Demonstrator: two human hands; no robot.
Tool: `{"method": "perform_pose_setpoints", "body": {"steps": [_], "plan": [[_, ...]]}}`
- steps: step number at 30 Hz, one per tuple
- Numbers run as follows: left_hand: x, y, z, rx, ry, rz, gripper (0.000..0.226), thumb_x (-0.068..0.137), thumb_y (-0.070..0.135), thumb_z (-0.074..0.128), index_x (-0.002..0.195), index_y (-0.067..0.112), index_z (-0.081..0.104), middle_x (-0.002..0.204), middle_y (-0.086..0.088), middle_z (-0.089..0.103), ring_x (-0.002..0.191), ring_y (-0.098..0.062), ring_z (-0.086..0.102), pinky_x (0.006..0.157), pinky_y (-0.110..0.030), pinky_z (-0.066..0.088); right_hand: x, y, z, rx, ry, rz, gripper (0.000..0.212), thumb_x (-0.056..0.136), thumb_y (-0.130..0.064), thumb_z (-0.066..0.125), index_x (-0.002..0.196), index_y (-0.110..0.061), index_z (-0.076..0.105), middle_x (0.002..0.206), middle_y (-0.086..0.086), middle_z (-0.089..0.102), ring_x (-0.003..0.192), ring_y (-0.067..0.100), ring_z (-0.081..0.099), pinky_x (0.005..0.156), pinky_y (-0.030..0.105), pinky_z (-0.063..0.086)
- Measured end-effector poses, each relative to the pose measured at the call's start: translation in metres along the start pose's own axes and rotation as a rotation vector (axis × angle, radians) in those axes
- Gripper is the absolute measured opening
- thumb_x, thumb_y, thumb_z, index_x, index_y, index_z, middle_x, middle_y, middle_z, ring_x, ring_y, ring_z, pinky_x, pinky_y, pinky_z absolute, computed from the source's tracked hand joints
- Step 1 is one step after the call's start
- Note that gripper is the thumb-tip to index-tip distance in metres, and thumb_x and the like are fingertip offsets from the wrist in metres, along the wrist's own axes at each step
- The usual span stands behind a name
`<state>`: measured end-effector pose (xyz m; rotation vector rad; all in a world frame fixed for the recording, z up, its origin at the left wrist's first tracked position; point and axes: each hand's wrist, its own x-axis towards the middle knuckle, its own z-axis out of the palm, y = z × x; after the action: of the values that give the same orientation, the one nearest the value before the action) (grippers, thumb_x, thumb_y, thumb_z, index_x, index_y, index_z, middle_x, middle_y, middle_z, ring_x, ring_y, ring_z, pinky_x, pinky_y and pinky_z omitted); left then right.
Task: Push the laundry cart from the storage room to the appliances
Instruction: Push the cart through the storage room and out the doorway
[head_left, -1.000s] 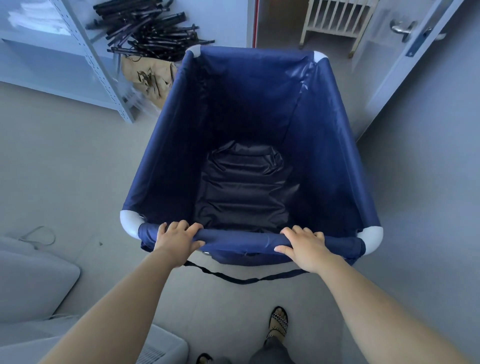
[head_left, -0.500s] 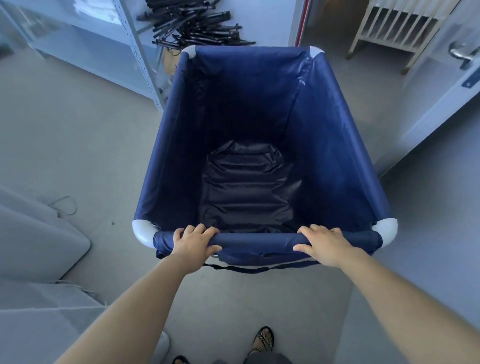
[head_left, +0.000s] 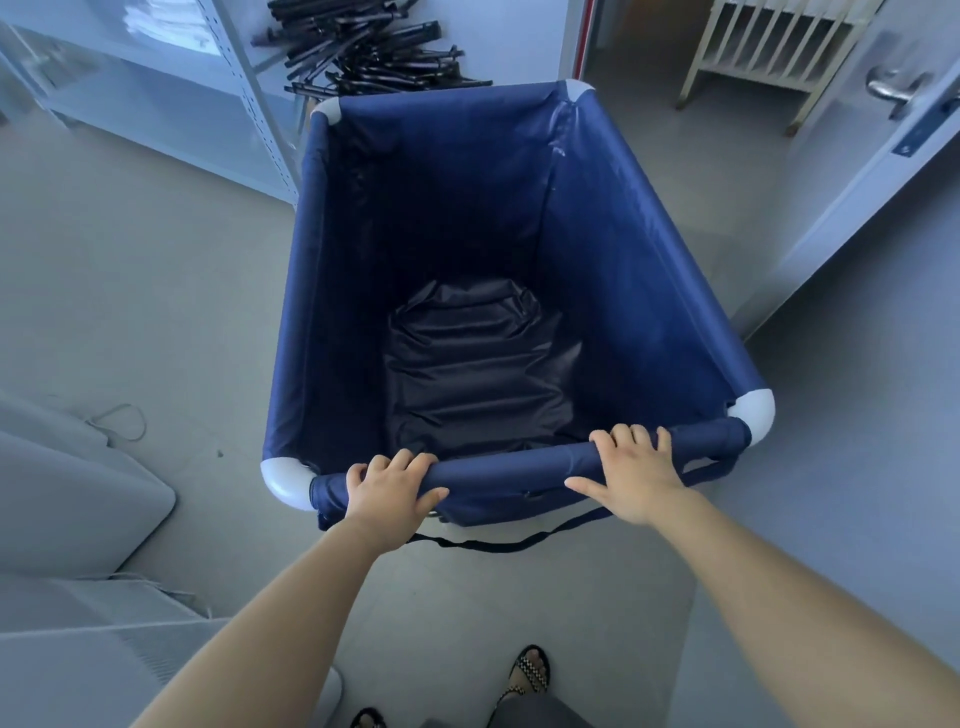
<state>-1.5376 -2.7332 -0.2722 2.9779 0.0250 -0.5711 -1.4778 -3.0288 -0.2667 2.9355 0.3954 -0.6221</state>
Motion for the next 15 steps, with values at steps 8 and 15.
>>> {"method": "perform_pose_setpoints", "body": {"steps": [8,15], "plan": [[-0.03,-0.026,0.005,-0.025,-0.01,0.216,0.046,0.1,0.04,0.034,0.144,0.033,0.022,0.138,0.009,0.044,0.125,-0.018,0.043,0.106,-0.034,0.029,-0.029,-0.017,0.006,0.068,-0.037,0.09,0.058,0.089,-0.07,0.025,0.138,-0.039,0.032,0.131,0.008,0.044,0.126,0.029,0.035,0.111,0.055,0.016],[-0.062,-0.05,0.005,-0.036,-0.052,0.319,0.046,0.101,0.034,0.035,0.145,0.028,0.024,0.137,0.003,0.048,0.123,-0.021,0.045,0.106,-0.034,0.034,-0.077,-0.07,0.025,0.21,0.022,0.094,0.058,0.091,-0.065,0.03,0.143,-0.04,0.026,0.149,-0.006,0.031,0.139,0.028,0.019,0.111,0.065,0.01]]}}
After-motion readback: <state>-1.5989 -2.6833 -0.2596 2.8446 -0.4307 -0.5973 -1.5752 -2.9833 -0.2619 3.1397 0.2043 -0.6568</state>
